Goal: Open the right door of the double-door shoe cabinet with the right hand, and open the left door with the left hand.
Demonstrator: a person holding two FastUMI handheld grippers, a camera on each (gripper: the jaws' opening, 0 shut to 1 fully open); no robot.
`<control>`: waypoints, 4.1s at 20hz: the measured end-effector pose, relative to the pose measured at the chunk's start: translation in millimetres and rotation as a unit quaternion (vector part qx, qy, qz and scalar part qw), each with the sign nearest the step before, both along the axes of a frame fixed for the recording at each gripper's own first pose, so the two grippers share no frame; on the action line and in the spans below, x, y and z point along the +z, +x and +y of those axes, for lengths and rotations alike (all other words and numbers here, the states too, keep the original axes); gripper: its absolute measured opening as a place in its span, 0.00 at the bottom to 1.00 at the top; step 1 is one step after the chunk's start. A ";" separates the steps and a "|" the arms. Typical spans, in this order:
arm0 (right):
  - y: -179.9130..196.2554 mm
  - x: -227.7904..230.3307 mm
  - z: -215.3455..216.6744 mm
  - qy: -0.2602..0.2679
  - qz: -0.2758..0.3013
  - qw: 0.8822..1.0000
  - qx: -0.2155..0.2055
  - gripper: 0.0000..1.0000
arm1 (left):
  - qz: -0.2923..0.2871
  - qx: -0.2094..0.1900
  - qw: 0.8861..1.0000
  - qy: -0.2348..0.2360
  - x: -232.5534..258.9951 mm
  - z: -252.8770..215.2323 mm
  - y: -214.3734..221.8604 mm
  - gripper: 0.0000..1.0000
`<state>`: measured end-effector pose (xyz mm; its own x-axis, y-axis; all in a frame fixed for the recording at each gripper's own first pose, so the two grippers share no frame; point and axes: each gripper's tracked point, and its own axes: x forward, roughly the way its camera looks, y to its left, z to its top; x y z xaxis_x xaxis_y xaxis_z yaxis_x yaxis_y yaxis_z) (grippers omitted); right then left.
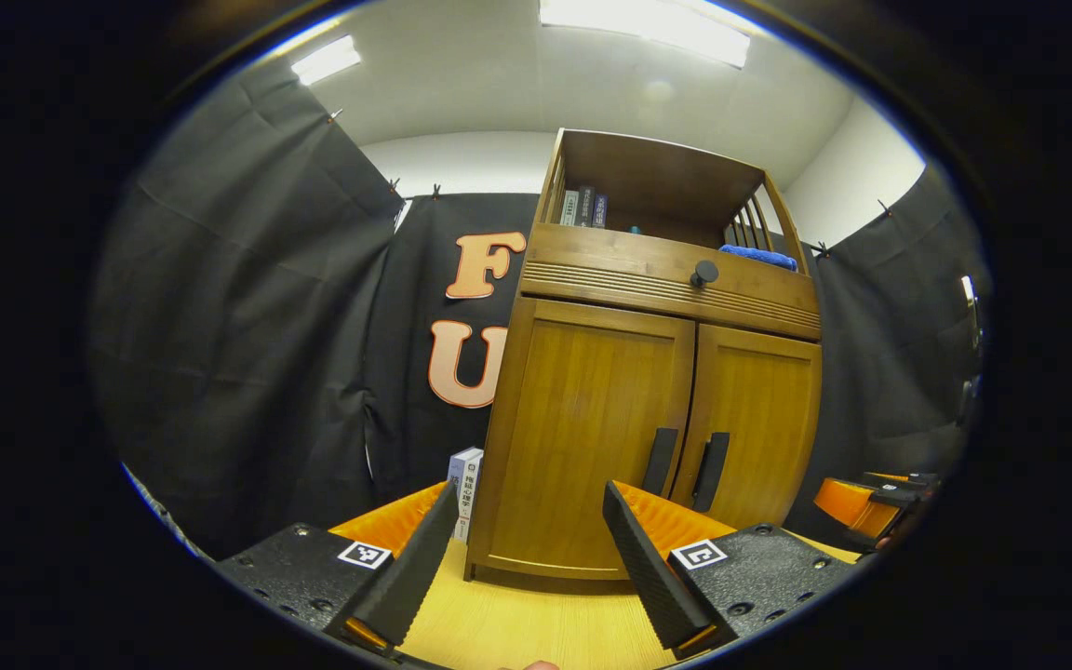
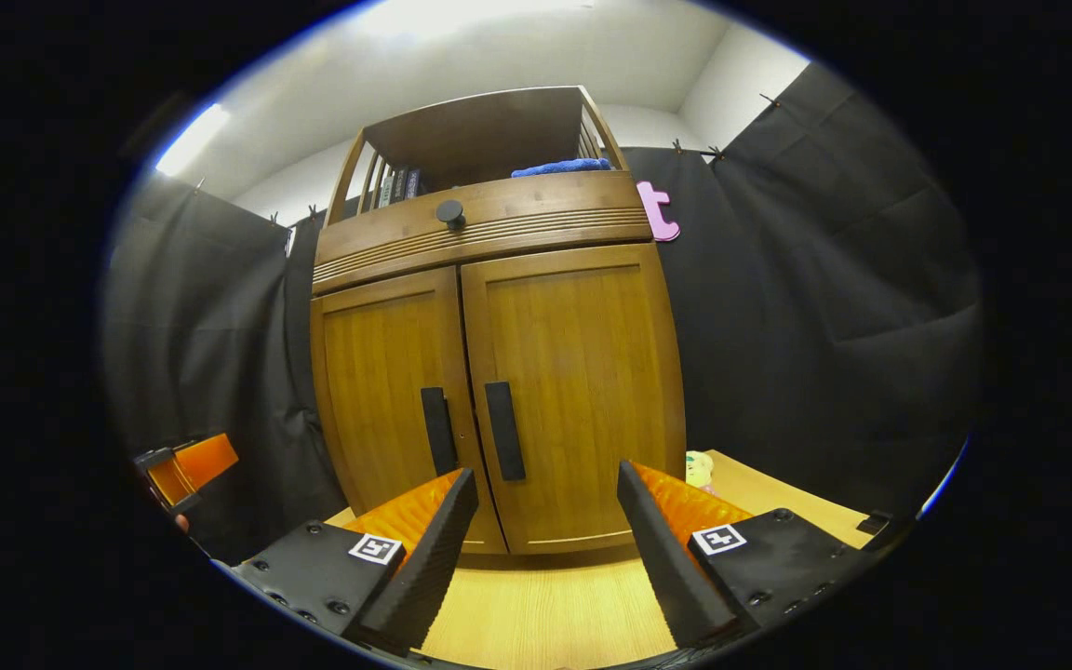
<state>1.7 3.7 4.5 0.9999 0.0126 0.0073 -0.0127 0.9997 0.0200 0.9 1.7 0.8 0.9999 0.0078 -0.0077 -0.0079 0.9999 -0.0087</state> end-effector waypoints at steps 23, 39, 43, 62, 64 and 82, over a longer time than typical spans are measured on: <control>200.3 -6.4 28.7 -0.056 0.020 0.998 0.017 0.98 | -0.010 0.004 1.000 -0.003 8.3 -1.2 -16.0 0.94; 241.8 -38.7 35.7 -0.084 0.062 0.994 0.010 0.83 | -0.023 0.014 1.000 0.003 8.0 6.4 -10.6 0.94; 241.4 -39.7 37.5 -0.083 0.063 0.994 0.016 0.89 | -0.022 0.020 1.000 0.002 6.1 11.5 -9.2 0.98; 202.9 -45.6 40.6 -0.056 0.096 0.993 0.049 0.37 | -0.017 0.063 0.998 -0.008 8.7 52.1 -20.4 0.91; 181.2 -42.8 36.4 -0.055 0.095 0.993 0.052 0.37 | -0.017 0.060 0.998 -0.008 8.3 51.1 -24.1 0.93; 46.8 -29.0 -45.8 -0.051 0.098 0.993 0.047 0.41 | -0.001 0.008 1.000 -0.022 -0.1 18.4 -20.5 0.98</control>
